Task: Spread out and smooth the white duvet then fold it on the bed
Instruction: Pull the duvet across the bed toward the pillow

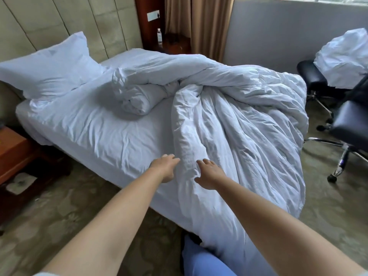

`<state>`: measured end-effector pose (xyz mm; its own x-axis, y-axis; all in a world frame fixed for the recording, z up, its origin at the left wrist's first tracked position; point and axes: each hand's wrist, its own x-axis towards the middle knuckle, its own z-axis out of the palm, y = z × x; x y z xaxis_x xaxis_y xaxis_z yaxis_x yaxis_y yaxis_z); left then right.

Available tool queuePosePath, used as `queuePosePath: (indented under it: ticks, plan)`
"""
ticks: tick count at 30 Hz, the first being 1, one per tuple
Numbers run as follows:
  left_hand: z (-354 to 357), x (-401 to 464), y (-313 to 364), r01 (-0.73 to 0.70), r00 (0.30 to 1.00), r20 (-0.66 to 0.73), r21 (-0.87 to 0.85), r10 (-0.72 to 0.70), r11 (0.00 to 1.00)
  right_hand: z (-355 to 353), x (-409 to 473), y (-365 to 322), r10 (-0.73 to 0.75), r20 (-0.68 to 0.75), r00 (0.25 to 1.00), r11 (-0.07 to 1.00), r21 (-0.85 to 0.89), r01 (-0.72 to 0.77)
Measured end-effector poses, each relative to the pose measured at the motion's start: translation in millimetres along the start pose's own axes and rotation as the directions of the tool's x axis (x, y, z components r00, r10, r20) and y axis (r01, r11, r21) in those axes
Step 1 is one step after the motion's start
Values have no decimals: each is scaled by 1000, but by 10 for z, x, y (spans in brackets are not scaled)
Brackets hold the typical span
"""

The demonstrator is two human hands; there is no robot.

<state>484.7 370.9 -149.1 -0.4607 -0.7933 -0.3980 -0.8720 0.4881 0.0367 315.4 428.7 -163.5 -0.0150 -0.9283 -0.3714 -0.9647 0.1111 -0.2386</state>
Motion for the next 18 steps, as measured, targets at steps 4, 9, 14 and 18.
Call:
queuePosePath:
  ticks: [4, 9, 14, 18]
  plan:
    - [-46, 472, -179, -76, 997, 24, 115, 74, 990, 36, 510, 25, 36, 44, 998, 999, 39, -37]
    - [-247, 1224, -453, -157, 987, 81, 255, 141, 954, 22, 1317, 63, 95, 28, 995, 986, 135, -98]
    - [-357, 1897, -636, -171, 985, 89, 370, 148, 913, 163, 1832, 126, 172, 101, 980, 953, 236, -191]
    - [-264, 2254, -694, -254, 964, 174, 403, 199, 879, 377, 2036, 169, 233, 219, 947, 918, 271, -289]
